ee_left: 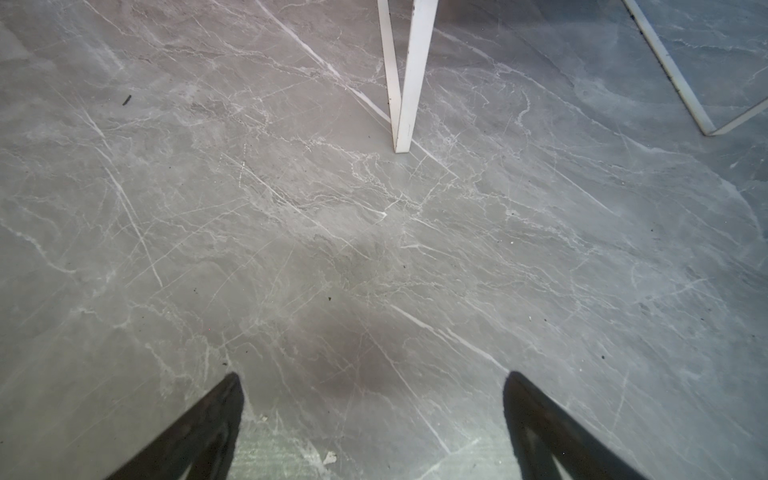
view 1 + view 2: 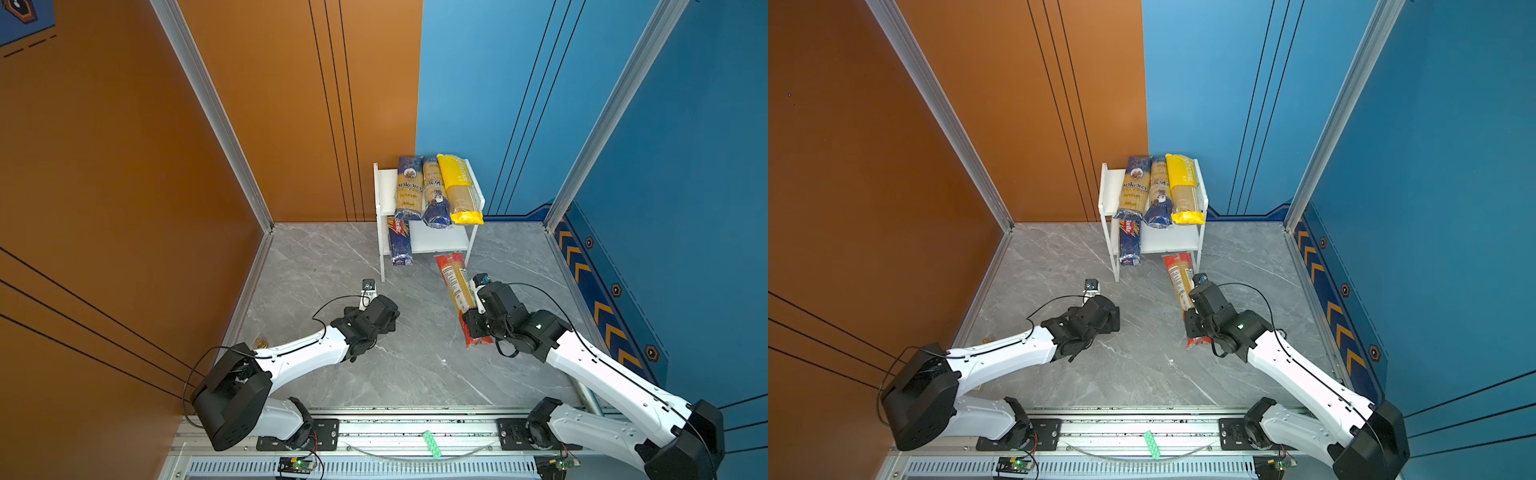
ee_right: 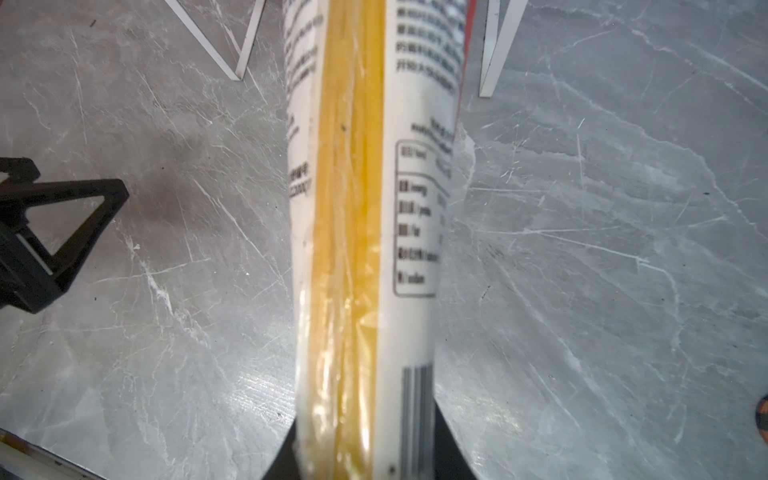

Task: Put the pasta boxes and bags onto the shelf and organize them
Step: 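Carry the red-capped bag toward the shelf's lower tier with the right gripper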

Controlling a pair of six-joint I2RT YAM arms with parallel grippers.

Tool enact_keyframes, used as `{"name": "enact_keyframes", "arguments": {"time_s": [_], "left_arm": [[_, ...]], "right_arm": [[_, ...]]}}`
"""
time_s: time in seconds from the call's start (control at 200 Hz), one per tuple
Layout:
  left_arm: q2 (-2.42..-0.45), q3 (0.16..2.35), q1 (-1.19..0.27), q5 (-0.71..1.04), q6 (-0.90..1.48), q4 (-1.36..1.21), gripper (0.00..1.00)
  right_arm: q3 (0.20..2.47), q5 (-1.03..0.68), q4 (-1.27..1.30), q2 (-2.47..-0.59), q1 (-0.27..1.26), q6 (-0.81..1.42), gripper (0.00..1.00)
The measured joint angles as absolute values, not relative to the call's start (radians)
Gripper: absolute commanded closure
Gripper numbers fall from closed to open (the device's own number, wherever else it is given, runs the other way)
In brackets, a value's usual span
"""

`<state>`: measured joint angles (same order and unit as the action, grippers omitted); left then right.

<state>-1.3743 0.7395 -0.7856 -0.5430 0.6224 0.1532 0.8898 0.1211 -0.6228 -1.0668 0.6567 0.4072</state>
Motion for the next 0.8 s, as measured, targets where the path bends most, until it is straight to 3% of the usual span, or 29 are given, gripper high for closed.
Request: {"name": "enact_keyframes", "arguments": {"time_s": [0.801], "left_arm": [[-1.374, 0.739, -0.786, -0.550, 0.625, 0.154, 0.02]], "right_arm": [[1.044, 0.159, -0.658, -1.199, 0.578, 0.408, 1.00]]}}
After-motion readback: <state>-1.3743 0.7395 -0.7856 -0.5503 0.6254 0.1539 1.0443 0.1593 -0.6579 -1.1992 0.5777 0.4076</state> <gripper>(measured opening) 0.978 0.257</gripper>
